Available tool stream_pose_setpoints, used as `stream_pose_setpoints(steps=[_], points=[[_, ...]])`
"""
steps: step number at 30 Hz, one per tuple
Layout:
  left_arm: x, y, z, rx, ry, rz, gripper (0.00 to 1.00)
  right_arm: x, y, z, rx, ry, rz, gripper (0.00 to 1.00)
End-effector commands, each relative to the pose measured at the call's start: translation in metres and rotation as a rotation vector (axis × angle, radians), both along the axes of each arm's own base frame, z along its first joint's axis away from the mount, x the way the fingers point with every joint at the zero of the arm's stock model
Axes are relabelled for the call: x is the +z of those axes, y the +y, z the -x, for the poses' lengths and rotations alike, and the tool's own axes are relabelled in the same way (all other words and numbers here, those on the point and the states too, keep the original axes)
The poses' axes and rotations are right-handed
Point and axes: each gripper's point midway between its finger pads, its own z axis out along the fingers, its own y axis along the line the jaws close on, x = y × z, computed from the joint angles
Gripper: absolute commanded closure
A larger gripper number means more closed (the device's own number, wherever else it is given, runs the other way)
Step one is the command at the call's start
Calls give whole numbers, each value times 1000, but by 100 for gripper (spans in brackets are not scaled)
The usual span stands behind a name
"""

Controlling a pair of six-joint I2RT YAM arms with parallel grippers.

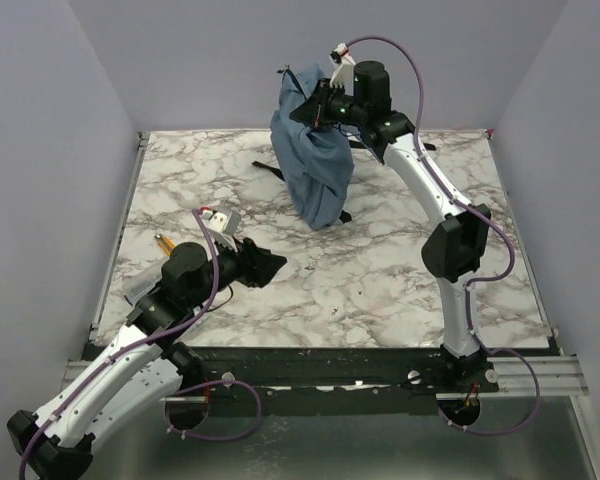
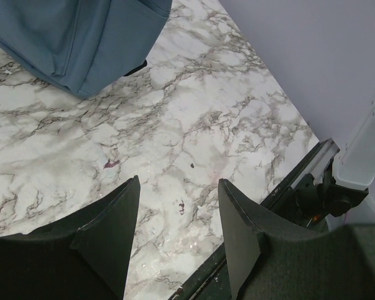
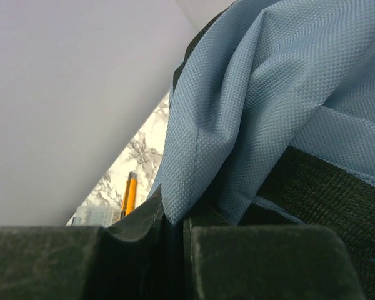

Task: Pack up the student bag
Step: Adjust the student bag at the center of the board.

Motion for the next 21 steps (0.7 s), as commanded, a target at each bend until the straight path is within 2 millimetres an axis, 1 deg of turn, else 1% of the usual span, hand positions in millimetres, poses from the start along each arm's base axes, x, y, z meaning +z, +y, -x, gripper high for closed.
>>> stream_pose_setpoints(steps=[1,2,4,7,11,13,14,15,16,18,19,20,21], points=[[-6,5,-4,38,24,-7,44,-38,-9,-7,-59,120,54,86],[-7,6,-5,42,27,-9,44,-26,-9,-4,-56,118,27,86],[-9,8,-8,60,34,-12,44,4,-2,8,-13,117,-63,86],[-10,13,-13,96,53,-6,43,50,12,37,116,116,-217,90],[-8,25,-20,169,91,28,40,127,9,68,178,14,-358,92],[-9,31,-23,205,108,41,38,147,7,76,200,-15,-396,92],[-11,34,-25,224,120,45,35,150,7,79,211,-18,-401,92],[-12,36,-28,244,134,50,31,148,8,79,213,-14,-395,92],[-14,39,-30,265,152,57,27,139,9,76,206,0,-383,91],[-15,41,-36,294,198,91,18,113,11,69,188,42,-351,91],[-12,39,-39,295,211,103,15,94,12,65,180,70,-329,91],[-8,38,-42,292,216,113,14,75,13,62,174,97,-305,89],[1,35,-47,283,210,121,13,57,15,61,166,126,-287,86]])
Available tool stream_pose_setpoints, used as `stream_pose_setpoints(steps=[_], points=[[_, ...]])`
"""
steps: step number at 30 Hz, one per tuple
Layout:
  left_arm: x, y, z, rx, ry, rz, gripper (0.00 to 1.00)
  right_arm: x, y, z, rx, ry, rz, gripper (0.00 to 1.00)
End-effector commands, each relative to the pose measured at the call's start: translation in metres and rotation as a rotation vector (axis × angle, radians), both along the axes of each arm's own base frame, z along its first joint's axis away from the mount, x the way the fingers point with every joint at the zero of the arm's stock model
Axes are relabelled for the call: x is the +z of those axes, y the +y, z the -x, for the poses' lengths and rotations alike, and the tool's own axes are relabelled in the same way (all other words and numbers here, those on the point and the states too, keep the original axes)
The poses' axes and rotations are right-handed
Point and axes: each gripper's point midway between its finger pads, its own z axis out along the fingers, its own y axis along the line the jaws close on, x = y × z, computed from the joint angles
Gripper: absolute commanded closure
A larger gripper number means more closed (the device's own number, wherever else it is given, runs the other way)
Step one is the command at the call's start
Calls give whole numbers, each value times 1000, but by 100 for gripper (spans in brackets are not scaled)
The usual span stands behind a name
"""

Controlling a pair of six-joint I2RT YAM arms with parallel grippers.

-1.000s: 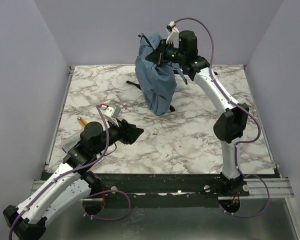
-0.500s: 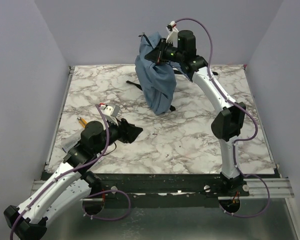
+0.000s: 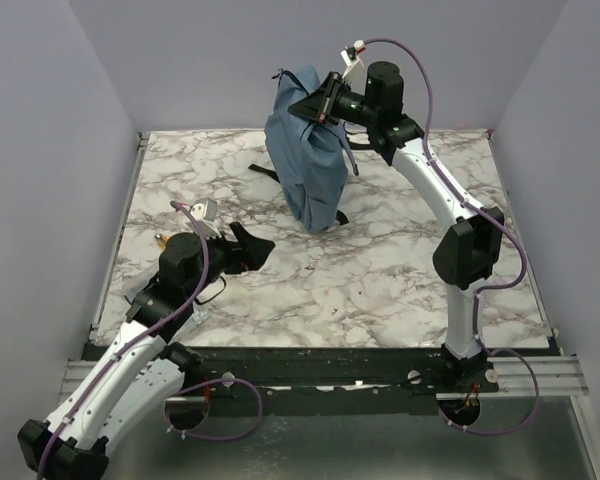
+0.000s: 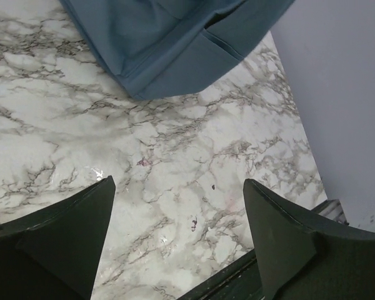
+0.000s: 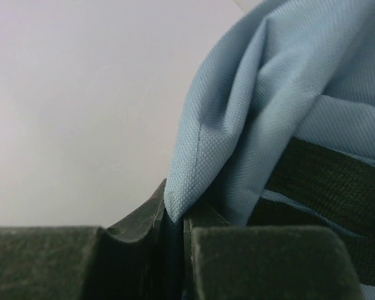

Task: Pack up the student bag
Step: Adjust the student bag at the center of the board.

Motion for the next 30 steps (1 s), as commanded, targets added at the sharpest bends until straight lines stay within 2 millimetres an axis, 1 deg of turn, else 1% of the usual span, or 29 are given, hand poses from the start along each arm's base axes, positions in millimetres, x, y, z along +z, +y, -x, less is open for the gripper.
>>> stream_pose_setpoints(steps=[1,3,4,5,6,8,9,11,12,14,15,16,18,21,24,26,29,30], points=[[26,-4,-18,33,38,74,11,-11,6,23,68,-15,-4,83],[38,-7,-31,30,64,99,9,-36,9,25,80,22,20,82],[38,-7,-40,31,98,122,9,-44,11,27,82,32,30,80],[44,-9,-49,22,108,160,9,-48,11,29,81,36,36,77],[45,-12,-59,0,142,210,10,-51,12,30,81,41,40,74],[52,-15,-80,-40,197,337,14,-46,10,32,74,31,45,65],[59,-18,-93,-71,181,385,17,-42,8,30,61,12,50,60],[59,-18,-117,-56,212,431,19,-38,4,27,33,10,72,54],[61,-19,-129,-46,200,437,19,-35,3,26,27,-1,76,52],[56,-18,-156,-4,172,428,20,-32,4,24,21,-8,83,49],[49,-19,-168,2,175,435,23,-31,4,23,23,-8,81,49],[48,-23,-177,-8,182,458,24,-30,4,23,24,-7,77,49],[39,-32,-194,-42,210,505,31,-27,6,24,34,-9,64,49],[33,-40,-214,-51,193,550,39,-27,7,25,38,-9,58,49],[17,-44,-233,-42,216,547,43,-24,7,26,41,-10,55,50],[10,-48,-239,-54,243,558,48,-23,7,25,40,-11,55,49],[10,-50,-247,-56,232,566,50,-21,7,24,39,-17,54,49],[10,-52,-249,-68,225,561,55,-21,7,24,36,-18,54,48]])
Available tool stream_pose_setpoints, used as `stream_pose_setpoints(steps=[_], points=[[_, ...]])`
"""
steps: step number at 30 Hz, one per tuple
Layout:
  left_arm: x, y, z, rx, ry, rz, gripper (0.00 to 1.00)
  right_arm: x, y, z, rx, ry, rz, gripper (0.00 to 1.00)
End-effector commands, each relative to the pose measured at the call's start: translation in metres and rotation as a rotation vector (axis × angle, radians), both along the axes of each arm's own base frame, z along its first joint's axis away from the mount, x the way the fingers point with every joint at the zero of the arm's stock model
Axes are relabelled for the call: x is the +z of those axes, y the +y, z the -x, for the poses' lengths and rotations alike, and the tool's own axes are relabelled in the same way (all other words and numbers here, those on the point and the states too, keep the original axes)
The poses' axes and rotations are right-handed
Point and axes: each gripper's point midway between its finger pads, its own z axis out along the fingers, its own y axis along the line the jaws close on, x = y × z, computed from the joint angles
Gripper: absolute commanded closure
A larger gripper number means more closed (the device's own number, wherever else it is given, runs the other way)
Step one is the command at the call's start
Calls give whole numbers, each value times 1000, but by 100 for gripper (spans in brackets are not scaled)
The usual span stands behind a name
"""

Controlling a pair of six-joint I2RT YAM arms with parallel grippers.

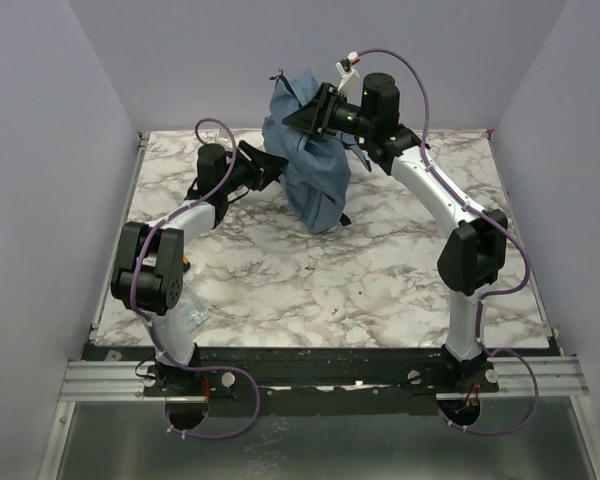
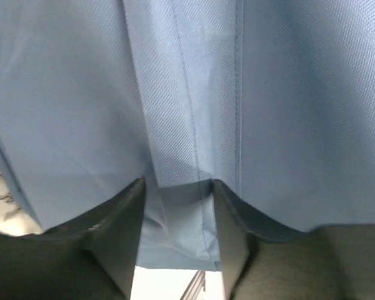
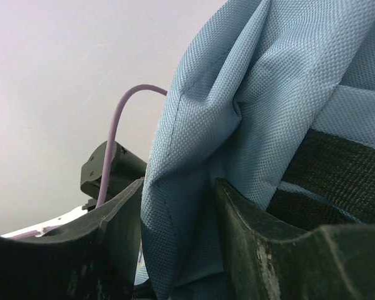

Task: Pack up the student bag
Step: Adjust the student bag at the center of the board.

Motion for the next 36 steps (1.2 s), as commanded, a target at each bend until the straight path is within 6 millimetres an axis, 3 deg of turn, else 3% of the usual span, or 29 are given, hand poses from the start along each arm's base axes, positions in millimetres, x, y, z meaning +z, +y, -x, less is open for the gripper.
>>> stream_pose_setpoints(steps=[1,2,4,6,10,14,17,21,27,31,34,36], points=[[32,-13,-9,-71,-118,45,65,5,2,4,7,4,12,48],[33,-15,-8,-99,-127,48,80,5,2,3,5,3,17,47],[34,-14,-4,-149,-130,55,100,5,-1,2,-7,1,47,42],[25,-1,0,-155,-73,76,100,8,-7,2,-32,-2,93,32],[-5,23,9,-181,84,-2,100,25,-19,12,-42,10,185,22],[-5,52,11,-138,63,-50,100,41,-55,18,-204,-82,262,9],[1,46,11,-214,36,-67,100,51,-83,33,-305,-157,265,4],[12,30,12,-276,-5,-66,100,10,-109,48,-339,-142,240,3],[24,17,13,-307,-40,-70,100,-48,-96,61,-166,-79,123,6],[11,19,7,-279,-28,-100,100,-77,-95,56,-158,-87,123,7],[-17,26,-1,-247,63,-152,100,-87,-91,51,-144,-100,102,8],[-19,23,-2,-265,66,-161,100,-106,-93,41,-180,-71,126,9]])
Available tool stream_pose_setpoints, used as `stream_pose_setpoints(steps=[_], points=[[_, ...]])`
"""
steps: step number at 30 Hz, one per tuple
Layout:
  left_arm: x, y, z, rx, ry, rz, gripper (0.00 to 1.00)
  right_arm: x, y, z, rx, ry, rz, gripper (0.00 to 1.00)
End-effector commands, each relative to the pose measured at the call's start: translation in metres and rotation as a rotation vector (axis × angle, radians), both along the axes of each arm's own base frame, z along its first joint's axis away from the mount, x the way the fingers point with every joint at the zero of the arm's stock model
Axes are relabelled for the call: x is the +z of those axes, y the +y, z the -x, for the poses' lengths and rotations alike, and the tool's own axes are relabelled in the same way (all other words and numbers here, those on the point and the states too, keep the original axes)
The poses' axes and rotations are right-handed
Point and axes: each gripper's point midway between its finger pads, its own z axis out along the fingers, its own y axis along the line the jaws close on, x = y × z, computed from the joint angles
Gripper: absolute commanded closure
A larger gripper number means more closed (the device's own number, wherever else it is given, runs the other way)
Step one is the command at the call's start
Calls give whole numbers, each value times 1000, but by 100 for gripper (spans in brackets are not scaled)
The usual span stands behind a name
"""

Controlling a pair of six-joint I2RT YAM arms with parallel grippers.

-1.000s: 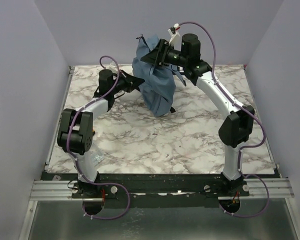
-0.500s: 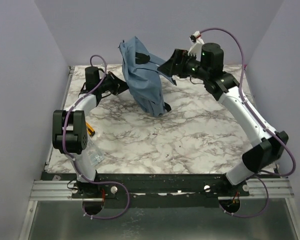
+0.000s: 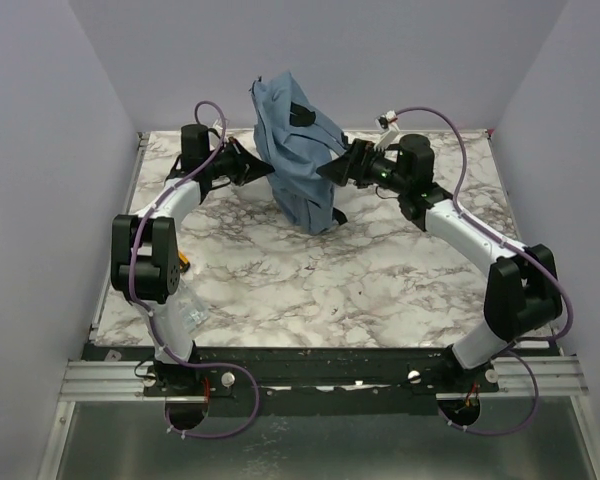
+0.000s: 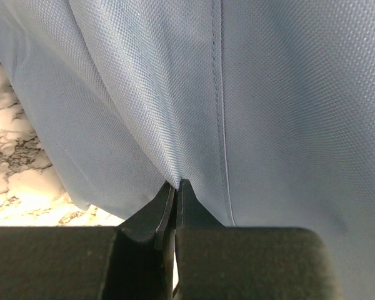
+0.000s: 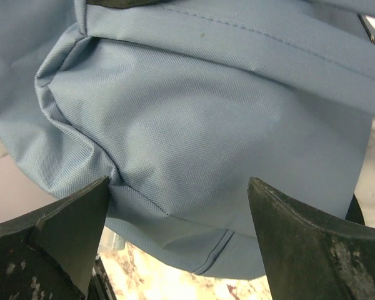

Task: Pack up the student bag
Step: Adjust the student bag at the center of the board.

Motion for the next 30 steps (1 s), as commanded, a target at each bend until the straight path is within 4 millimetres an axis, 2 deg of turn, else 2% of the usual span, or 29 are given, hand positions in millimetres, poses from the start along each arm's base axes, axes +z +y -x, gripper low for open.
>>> stream_pose_setpoints(steps=[1,4,6,8,9,11,13,14,16,19,23,26,29,30], points=[[-13,-6,-5,-37,17,-53,100,-27,1,-19,-38,-18,6,10],[-12,-10,-3,-52,29,-53,100,-64,-13,-39,-156,46,52,19],[-11,-10,-3,-53,29,-56,100,-72,-12,-48,-157,57,57,31],[-10,-8,-3,-46,28,-75,100,-67,-14,-60,-179,59,69,46],[-9,-5,-4,-39,20,-98,100,-62,-18,-63,-203,54,79,50],[-13,6,-5,3,29,-170,100,-41,-30,-69,-269,10,86,52],[-18,20,-8,42,46,-209,100,-29,-41,-74,-310,-17,124,56],[-22,26,-9,53,65,-212,100,-27,-44,-77,-319,-21,149,61],[-28,33,-10,61,100,-201,100,-35,-43,-78,-303,-7,177,69],[-28,25,-6,34,107,-182,100,-53,-35,-72,-246,37,175,68],[-18,14,-1,4,95,-150,100,-57,-35,-68,-253,73,146,51],[-8,14,2,5,69,-147,78,-41,-30,-66,-231,93,138,38],[5,16,4,17,31,-156,63,-15,-30,-64,-227,81,126,24],[8,16,4,18,20,-158,59,-12,-30,-61,-217,98,135,21]])
